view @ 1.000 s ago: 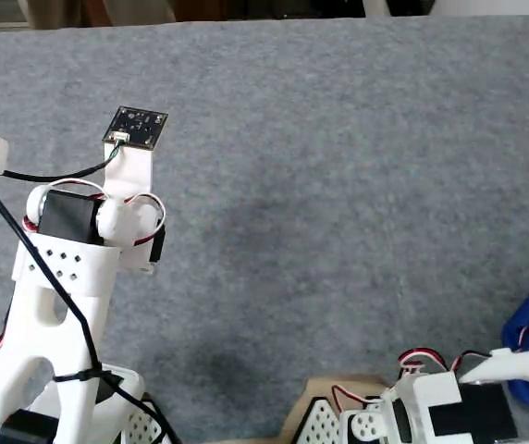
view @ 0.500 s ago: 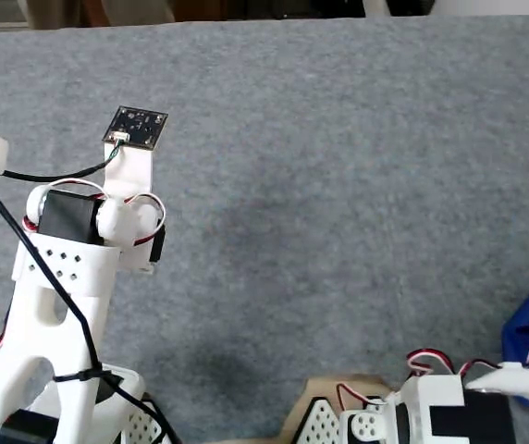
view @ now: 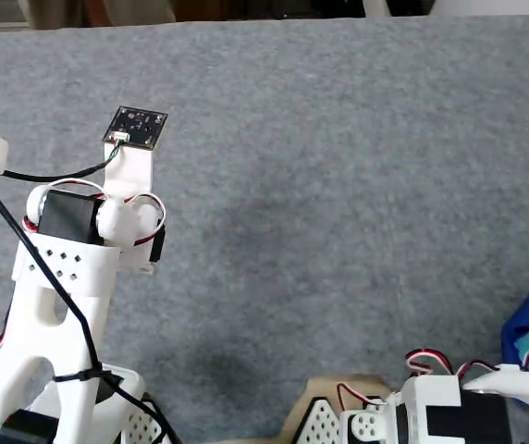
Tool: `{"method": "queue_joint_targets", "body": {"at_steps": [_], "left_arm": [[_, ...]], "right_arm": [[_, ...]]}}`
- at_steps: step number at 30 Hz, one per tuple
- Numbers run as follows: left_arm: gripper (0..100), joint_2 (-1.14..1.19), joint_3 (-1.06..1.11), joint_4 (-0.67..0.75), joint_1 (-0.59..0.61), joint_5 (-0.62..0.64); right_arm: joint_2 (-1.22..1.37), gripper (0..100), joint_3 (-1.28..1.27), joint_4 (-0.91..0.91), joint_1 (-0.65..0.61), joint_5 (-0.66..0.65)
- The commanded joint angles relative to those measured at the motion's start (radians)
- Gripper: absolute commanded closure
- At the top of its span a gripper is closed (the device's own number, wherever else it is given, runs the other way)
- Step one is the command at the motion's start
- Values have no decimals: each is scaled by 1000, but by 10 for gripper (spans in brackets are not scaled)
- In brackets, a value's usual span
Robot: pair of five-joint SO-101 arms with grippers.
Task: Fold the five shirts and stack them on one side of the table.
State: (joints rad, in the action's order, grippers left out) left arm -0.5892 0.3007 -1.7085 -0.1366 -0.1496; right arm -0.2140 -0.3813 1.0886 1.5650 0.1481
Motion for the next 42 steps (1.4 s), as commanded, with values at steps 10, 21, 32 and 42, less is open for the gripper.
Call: {"method": "queue_joint_targets", "body": {"at_steps": [10,21,32,42], "left_arm": [[979,-28,-49,0,0,9],[980,-28,-110,-5,12,8],[980,-208,-37,2,275,-21],[979,-650,608,422,592,-126]], "right_arm": [[-248,610,189,296,-245,-2],[-372,974,225,379,-705,95],[-458,993,68,331,-1362,-14],[-705,993,-443,6,-1463,-318]]}}
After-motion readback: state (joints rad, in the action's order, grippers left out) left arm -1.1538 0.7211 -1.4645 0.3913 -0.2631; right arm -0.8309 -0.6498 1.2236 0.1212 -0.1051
